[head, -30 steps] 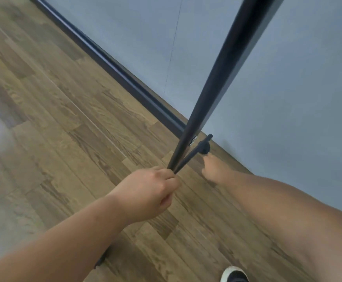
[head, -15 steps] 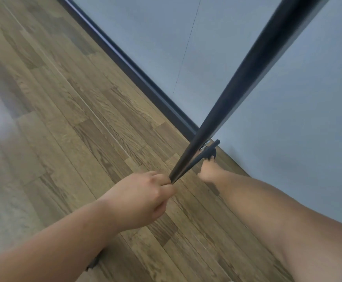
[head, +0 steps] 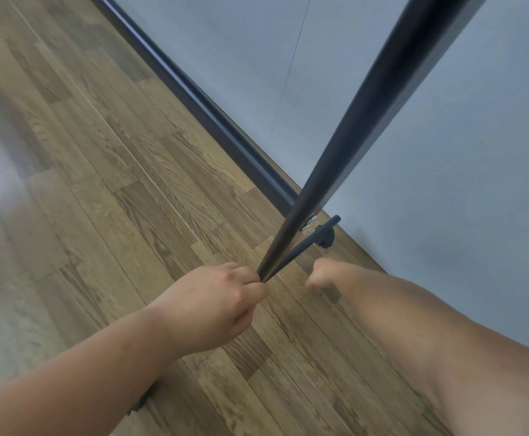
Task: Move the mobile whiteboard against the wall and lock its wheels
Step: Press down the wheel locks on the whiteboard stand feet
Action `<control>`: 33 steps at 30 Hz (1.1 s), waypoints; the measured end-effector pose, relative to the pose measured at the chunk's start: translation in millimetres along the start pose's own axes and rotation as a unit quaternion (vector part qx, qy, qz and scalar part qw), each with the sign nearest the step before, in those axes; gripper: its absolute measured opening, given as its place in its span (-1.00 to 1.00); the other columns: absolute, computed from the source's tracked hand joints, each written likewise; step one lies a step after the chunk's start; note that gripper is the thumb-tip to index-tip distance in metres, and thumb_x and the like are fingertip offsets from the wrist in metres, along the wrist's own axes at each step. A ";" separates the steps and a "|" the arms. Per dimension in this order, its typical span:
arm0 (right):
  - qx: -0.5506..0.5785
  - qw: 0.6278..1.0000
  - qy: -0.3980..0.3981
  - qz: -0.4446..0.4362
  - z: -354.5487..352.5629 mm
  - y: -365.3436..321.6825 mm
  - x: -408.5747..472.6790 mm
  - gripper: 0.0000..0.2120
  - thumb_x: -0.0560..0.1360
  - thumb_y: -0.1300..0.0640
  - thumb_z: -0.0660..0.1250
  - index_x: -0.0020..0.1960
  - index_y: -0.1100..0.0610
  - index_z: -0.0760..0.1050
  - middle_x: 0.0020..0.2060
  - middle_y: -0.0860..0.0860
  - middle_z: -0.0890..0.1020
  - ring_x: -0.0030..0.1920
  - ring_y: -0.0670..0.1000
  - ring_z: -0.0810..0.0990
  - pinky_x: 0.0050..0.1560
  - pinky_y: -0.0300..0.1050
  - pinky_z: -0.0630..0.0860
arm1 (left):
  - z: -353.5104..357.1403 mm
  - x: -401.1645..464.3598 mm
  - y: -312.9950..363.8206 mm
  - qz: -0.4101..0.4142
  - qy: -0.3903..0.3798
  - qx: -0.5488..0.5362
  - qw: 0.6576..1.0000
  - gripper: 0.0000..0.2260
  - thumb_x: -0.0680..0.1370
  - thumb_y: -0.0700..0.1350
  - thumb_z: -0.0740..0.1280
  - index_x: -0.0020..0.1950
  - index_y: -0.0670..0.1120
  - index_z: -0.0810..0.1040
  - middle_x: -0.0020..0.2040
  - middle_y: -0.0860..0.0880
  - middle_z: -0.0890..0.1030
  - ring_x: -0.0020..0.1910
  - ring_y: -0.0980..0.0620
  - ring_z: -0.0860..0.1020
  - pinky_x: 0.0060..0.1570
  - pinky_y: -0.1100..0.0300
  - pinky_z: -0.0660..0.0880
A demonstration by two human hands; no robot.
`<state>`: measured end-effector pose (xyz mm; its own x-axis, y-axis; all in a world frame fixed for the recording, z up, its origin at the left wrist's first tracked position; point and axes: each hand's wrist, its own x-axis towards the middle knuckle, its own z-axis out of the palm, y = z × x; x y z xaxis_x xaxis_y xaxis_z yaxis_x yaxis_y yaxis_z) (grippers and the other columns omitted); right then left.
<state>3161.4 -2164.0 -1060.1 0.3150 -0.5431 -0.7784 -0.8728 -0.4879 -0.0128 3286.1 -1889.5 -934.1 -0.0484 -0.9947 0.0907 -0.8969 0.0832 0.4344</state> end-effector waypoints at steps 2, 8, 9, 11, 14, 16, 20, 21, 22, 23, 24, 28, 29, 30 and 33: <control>-0.002 1.000 -0.014 0.006 2.8 1.6 -0.1 -0.59 0.61 0.09 0.45 0.40 0.14 0.46 0.11 0.12 0.56 0.11 0.14 0.59 0.15 0.04 0.64 | -0.5 -1.4 -0.1 -0.005 0.005 -0.002 1.000 -0.74 0.56 -0.11 0.18 0.13 -0.04 0.62 -0.07 0.03 0.63 -0.10 0.02 0.59 -0.22 0.08 0.60; -0.078 0.996 0.031 -0.027 5.4 -3.3 -20.5 -0.54 0.67 0.11 0.35 0.50 0.22 0.35 0.31 0.16 0.52 0.20 0.14 0.58 0.18 -0.04 0.60 | -18.9 -13.4 9.8 -0.045 0.032 -0.007 0.998 -0.71 0.53 -0.10 0.14 0.07 -0.06 0.63 -0.12 0.03 0.63 -0.21 -0.01 0.59 -0.32 0.13 0.57; -0.119 0.991 0.054 -0.037 9.0 -5.7 -33.0 -0.48 0.67 0.15 0.33 0.55 0.26 0.27 0.44 0.19 0.43 0.32 0.17 0.52 0.26 -0.04 0.56 | -27.4 -21.5 15.3 -0.063 0.043 -0.006 0.997 -0.71 0.53 -0.09 0.14 0.05 -0.07 0.64 -0.13 0.02 0.63 -0.22 -0.01 0.60 -0.33 0.14 0.56; -0.183 0.977 0.092 -0.053 12.1 -11.6 -66.9 -0.34 0.62 0.29 0.30 0.63 0.28 0.08 0.59 0.19 0.21 0.54 0.19 0.27 0.46 0.04 0.40 | -48.9 -39.5 25.4 -0.105 0.060 -0.006 0.993 -0.70 0.52 -0.08 0.14 0.04 -0.07 0.65 -0.13 0.02 0.64 -0.21 -0.01 0.61 -0.34 0.13 0.56; -0.195 0.977 0.075 -0.051 8.3 -30.8 -149.3 -0.40 0.64 0.23 0.28 0.62 0.23 0.15 0.56 0.16 0.25 0.53 0.18 0.29 0.40 0.11 0.44 | -102.6 -72.6 41.7 -0.170 0.075 -0.001 0.983 -0.77 0.53 -0.13 0.24 0.09 -0.07 0.65 -0.09 0.01 0.66 -0.18 -0.02 0.62 -0.33 0.07 0.58; -0.217 0.972 0.031 -0.079 -5.5 -51.7 -210.8 -0.66 0.68 0.09 0.27 0.41 0.18 0.41 0.29 0.14 0.50 0.27 0.14 0.53 0.06 0.00 0.53 | -149.1 -91.3 48.0 -0.203 0.095 0.003 0.975 -0.79 0.51 -0.20 0.35 0.12 -0.08 0.66 -0.08 0.00 0.67 -0.20 -0.03 0.63 -0.35 0.10 0.57; -0.180 0.963 0.053 -0.195 -63.0 -132.6 -373.7 -0.73 0.70 0.01 0.24 0.33 0.12 0.48 0.14 0.07 0.62 0.04 0.09 0.64 -0.14 -0.04 0.60 | -284.4 -141.2 77.8 -0.268 0.129 0.014 0.955 -0.77 0.53 -0.19 0.35 0.17 -0.09 0.65 -0.01 -0.03 0.68 -0.10 -0.09 0.64 -0.24 0.13 0.52; -0.150 0.961 0.078 -0.219 -81.2 -154.1 -414.9 -0.68 0.71 0.01 0.25 0.40 0.11 0.46 0.19 0.07 0.63 0.08 0.10 0.65 -0.07 -0.03 0.64 | -317.8 -153.6 88.5 -0.279 0.139 0.014 0.950 -0.77 0.54 -0.19 0.34 0.18 -0.09 0.65 0.01 -0.04 0.68 -0.09 -0.11 0.64 -0.22 0.12 0.51; -0.110 0.957 0.109 -0.244 -99.6 -172.1 -450.4 -0.63 0.71 0.01 0.26 0.47 0.10 0.43 0.23 0.07 0.62 0.13 0.09 0.65 0.00 -0.02 0.65 | -347.7 -163.8 98.0 -0.291 0.150 0.014 0.945 -0.77 0.54 -0.19 0.34 0.18 -0.10 0.65 0.02 -0.05 0.68 -0.08 -0.12 0.63 -0.22 0.10 0.53; -0.067 0.949 0.137 -0.274 -124.6 -194.2 -493.2 -0.60 0.71 0.03 0.28 0.51 0.09 0.40 0.26 0.05 0.62 0.17 0.07 0.64 0.06 -0.01 0.65 | -388.6 -177.9 111.4 -0.305 0.158 0.009 0.939 -0.77 0.54 -0.19 0.34 0.18 -0.10 0.65 0.02 -0.05 0.68 -0.10 -0.12 0.63 -0.22 0.07 0.56; -0.020 0.938 0.166 -0.304 -149.2 -214.6 -533.4 -0.60 0.70 0.05 0.29 0.51 0.09 0.41 0.27 0.04 0.62 0.19 0.03 0.63 0.13 0.00 0.64 | -428.8 -191.4 125.0 -0.325 0.165 0.003 0.931 -0.77 0.54 -0.19 0.34 0.18 -0.10 0.65 0.01 -0.05 0.67 -0.11 -0.12 0.63 -0.23 0.04 0.57; 0.242 0.837 0.267 -0.412 -237.0 -279.5 -668.7 -0.77 0.68 0.18 0.33 0.32 0.14 0.60 0.03 -0.02 0.73 0.01 -0.12 0.69 0.04 -0.12 0.69 | -561.8 -230.7 168.5 -0.373 0.325 -0.055 0.867 -0.78 0.51 -0.21 0.36 0.14 -0.09 0.65 -0.09 0.05 0.63 -0.12 -0.01 0.61 -0.13 0.10 0.57; 0.291 0.813 0.273 -0.424 -261.9 -298.8 -707.6 -0.80 0.68 0.19 0.32 0.27 0.14 0.62 -0.03 -0.05 0.74 -0.02 -0.12 0.71 0.01 -0.15 0.68 | -603.0 -244.6 180.5 -0.388 0.376 -0.088 0.837 -0.80 0.52 -0.22 0.36 0.11 -0.06 0.65 -0.11 0.08 0.62 -0.14 0.03 0.61 -0.14 0.15 0.56; 0.331 0.791 0.273 -0.436 -285.1 -313.8 -738.5 -0.82 0.69 0.20 0.30 0.24 0.12 0.62 -0.08 -0.08 0.74 -0.04 -0.12 0.71 0.00 -0.17 0.67 | -638.8 -253.5 190.8 -0.399 0.418 -0.123 0.807 -0.80 0.52 -0.24 0.38 0.08 -0.02 0.65 -0.13 0.09 0.63 -0.17 0.06 0.61 -0.17 0.21 0.54; 0.412 0.733 0.276 -0.466 -350.5 -362.6 -818.1 -0.82 0.70 0.25 0.27 0.19 0.11 0.62 -0.14 -0.06 0.74 -0.09 -0.08 0.73 0.01 -0.12 0.66 | -741.5 -280.5 209.9 -0.404 0.493 -0.207 0.742 -0.74 0.54 -0.30 0.38 -0.03 0.10 0.62 -0.14 0.04 0.65 -0.23 0.14 0.59 -0.22 0.35 0.52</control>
<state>3350.8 -1782.4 -198.7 0.8222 -0.5408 0.1777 -0.0412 -0.3678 -0.9290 3437.4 -1548.2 -203.9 0.9603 -0.2183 0.1739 -0.2360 -0.3027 0.9234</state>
